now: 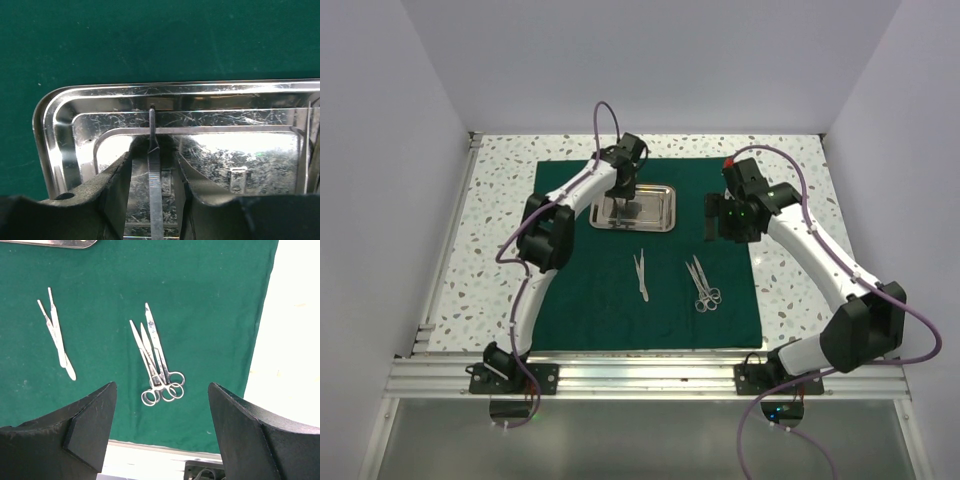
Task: Open and lay out the surgical kit
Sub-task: Pick up the medical item from the container.
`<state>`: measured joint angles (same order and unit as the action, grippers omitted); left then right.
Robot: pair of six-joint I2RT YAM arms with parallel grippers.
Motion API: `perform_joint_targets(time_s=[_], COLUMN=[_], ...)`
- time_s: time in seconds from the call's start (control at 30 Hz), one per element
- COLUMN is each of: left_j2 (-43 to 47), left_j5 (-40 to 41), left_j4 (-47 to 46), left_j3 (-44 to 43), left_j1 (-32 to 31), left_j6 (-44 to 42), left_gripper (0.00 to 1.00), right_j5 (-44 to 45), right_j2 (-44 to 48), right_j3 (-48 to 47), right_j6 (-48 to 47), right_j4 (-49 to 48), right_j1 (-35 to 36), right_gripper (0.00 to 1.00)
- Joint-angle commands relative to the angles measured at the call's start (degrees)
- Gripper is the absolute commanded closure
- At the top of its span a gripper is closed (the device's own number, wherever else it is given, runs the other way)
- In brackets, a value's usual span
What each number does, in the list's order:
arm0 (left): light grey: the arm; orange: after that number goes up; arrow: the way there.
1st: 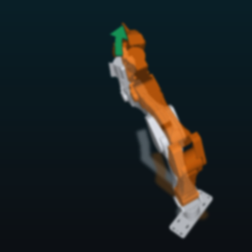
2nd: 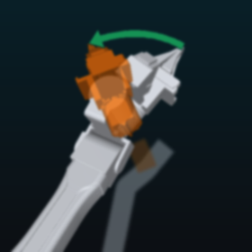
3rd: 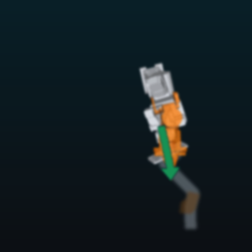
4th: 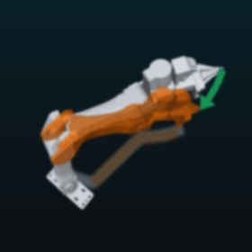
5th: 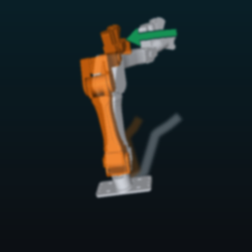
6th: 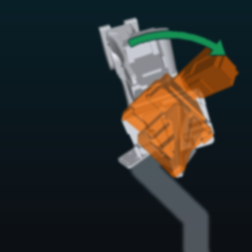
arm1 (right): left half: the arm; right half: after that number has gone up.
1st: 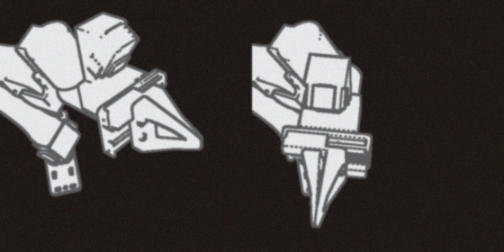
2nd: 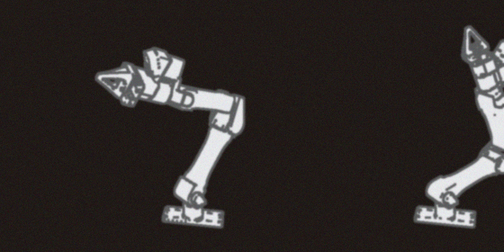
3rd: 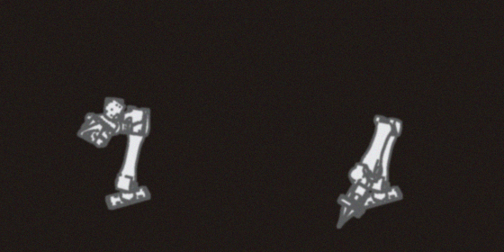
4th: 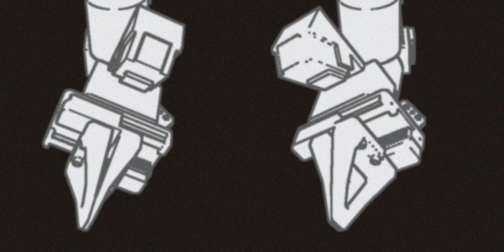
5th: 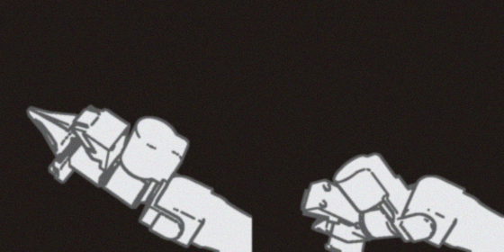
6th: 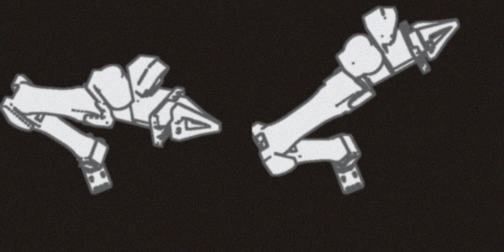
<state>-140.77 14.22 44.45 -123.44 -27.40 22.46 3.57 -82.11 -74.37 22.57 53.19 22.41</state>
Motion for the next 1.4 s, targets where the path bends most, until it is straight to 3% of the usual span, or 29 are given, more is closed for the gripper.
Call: perform_joint_targets(time_s=[0.0, 0.27, 0.83, 1.1, 1.37], left_j2=[-2.6, -6.2, -9.7, -7.9, 0.2], left_j5=[3.1, 2.3, -6.0, -7.5, -18.9], left_j4=[2.3, 2.0, 1.2, -0.3, -5.4], left_j3=[-0.9, -1.6, -2.1, -2.3, -1.9], left_j1=[1.0, 3.4, 3.8, 4.0, 5.1], left_j6=[-3.1, -4.2, -3.1, -2.8, 1.0], left_gripper=[0.59, 0.63, 1.00, 1.00, 1.00], right_j5=[1.2, 1.3, 1.7, 0.9, 0.0], right_j2=[-0.1, -1.5, -4.9, -6.1, -6.4], right_j3=[-0.8, -1.3, -3.2, -3.9, -3.9], right_j6=[0.7, 0.8, 0.5, 0.5, 0.5], right_j4=[0.5, 0.3, 0.5, 0.2, -0.2], right_j1=[-0.3, -0.3, -0.2, -0.2, -0.2], right_gripper=[0.22, 0.22, 0.22, 0.23, 0.23])
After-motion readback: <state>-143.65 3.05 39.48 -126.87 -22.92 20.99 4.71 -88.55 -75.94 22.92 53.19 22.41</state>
